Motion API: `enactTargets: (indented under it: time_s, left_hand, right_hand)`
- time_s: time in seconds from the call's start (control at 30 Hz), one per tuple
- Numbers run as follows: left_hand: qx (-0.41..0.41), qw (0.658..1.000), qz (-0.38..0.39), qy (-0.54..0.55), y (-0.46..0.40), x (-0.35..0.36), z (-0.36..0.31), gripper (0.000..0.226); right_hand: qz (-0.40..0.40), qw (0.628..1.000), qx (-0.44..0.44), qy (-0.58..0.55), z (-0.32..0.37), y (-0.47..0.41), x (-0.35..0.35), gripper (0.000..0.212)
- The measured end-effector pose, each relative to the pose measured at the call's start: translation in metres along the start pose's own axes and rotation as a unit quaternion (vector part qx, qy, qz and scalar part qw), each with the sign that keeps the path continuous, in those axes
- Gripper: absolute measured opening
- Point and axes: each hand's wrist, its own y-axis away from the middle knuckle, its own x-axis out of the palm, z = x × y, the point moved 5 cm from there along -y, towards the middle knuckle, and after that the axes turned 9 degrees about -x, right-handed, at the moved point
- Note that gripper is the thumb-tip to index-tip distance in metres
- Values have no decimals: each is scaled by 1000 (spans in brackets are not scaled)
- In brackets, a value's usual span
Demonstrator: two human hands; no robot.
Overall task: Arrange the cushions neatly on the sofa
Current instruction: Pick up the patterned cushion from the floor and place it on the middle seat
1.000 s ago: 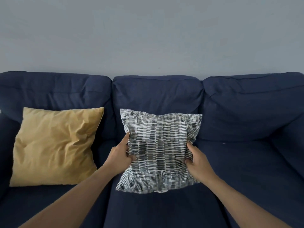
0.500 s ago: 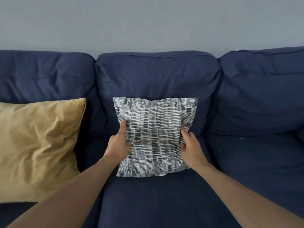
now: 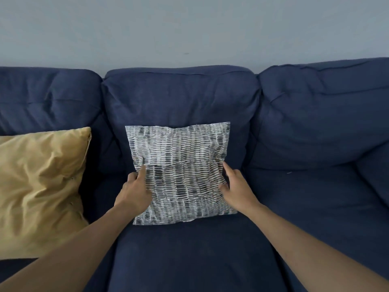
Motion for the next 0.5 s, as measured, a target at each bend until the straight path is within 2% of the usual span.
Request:
enactTargets:
  time_s: [0.23, 0.5]
  left_hand:
    - [30, 999, -6, -28, 74, 33, -40, 87]
    - [42, 999, 12, -22, 177, 113, -133, 83]
  right_hand:
    - [-6, 1000, 24, 8, -42, 82, -74, 67]
    - [0, 994, 104, 21, -162, 245, -175, 64]
